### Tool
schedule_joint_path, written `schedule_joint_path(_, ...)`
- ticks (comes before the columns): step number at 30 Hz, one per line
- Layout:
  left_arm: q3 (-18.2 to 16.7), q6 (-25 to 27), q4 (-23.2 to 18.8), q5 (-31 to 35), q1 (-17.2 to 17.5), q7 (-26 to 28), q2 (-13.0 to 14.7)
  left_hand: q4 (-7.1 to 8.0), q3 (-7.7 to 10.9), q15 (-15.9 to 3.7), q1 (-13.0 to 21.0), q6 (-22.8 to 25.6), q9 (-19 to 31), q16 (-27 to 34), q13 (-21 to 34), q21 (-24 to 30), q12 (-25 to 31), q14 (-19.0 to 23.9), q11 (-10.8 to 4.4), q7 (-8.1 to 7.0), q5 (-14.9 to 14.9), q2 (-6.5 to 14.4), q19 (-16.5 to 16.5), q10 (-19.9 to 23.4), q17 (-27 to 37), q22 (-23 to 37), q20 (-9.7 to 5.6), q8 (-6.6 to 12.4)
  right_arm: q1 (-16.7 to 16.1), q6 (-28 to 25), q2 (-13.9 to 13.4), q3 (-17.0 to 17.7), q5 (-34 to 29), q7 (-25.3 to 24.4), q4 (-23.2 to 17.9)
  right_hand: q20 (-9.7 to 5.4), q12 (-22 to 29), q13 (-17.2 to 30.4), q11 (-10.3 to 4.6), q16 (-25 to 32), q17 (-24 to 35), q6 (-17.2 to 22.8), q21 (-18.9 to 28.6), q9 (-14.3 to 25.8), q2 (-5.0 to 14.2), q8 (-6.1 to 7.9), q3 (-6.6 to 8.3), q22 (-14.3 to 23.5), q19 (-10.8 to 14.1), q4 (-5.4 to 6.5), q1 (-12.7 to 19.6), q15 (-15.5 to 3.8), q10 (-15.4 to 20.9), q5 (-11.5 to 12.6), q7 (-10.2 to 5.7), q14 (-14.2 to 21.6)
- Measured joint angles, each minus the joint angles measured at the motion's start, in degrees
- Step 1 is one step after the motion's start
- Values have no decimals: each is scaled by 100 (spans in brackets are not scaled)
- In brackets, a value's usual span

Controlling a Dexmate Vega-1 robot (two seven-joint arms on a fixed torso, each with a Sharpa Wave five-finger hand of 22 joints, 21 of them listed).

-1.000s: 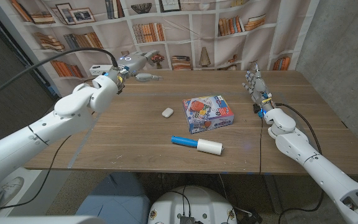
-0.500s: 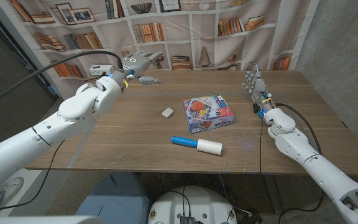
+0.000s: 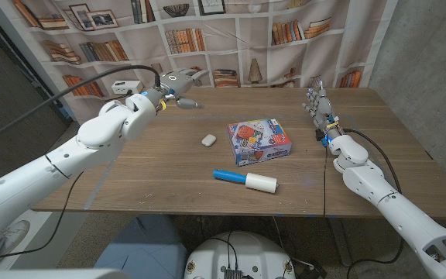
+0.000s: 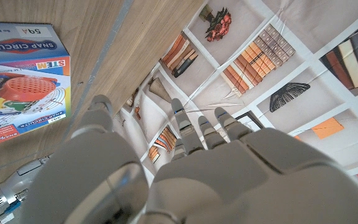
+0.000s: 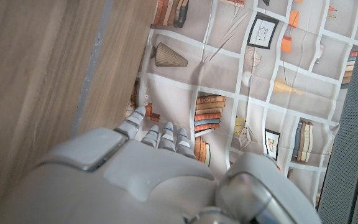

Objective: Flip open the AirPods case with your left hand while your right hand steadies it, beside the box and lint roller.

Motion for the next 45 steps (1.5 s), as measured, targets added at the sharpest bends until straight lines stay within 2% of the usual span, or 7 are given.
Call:
schedule_joint_path(6,30,-108,33,37,-77,-172,-47,3,44,-9,82,0,0,0,-12,0,-55,-52,30,0,-7,82,-33,-55,0,0,-14,0,-9,-8,8,8,17,-14,-1,0,0,0,0,0,0,0,0,0,0,0,0,0,0,0,0,0,0,0,0,0)
schedule_joint_path(22,129,-403,124,198,-258,-496,-121,35,123,141,338,-174,0,-76,-37,-32,-361,-438,83,31,-65,36,-220,-864,0,0,13,0,75,-22,13,-2,-20,-3,87,0,0,0,0,0,-15,13,0,0,0,0,0,0,0,0,0,0,0,0,-13,0)
schedule_joint_path(28,159,-522,124,289,-350,-747,-111,38,119,228,342,-245,0,-97,-37,-32,-404,-638,153,41,-65,-6,-337,-1158,0,0,29,0,98,24,15,-12,-58,5,114,32,0,0,-143,0,-14,8,0,0,0,0,0,0,-32,0,0,-31,102,0,-113,-31)
schedule_joint_path(35,226,-627,115,413,-470,-1041,-116,93,64,348,313,-245,1,-96,-22,-32,-404,-900,257,41,-87,-35,-501,-1630,2,0,70,-38,114,83,16,-18,-99,10,141,32,23,0,-166,0,-14,8,0,0,31,0,16,0,-32,-16,31,-31,125,0,-114,-31)
schedule_joint_path(45,279,-793,157,482,-559,-1280,-177,103,75,368,313,-245,1,-86,-22,-32,-393,-920,279,41,-87,-34,-542,-1686,7,0,49,-34,129,104,8,-36,-159,2,164,62,23,0,-165,0,-14,19,0,0,61,0,41,0,-62,-41,62,-31,124,0,-124,-31)
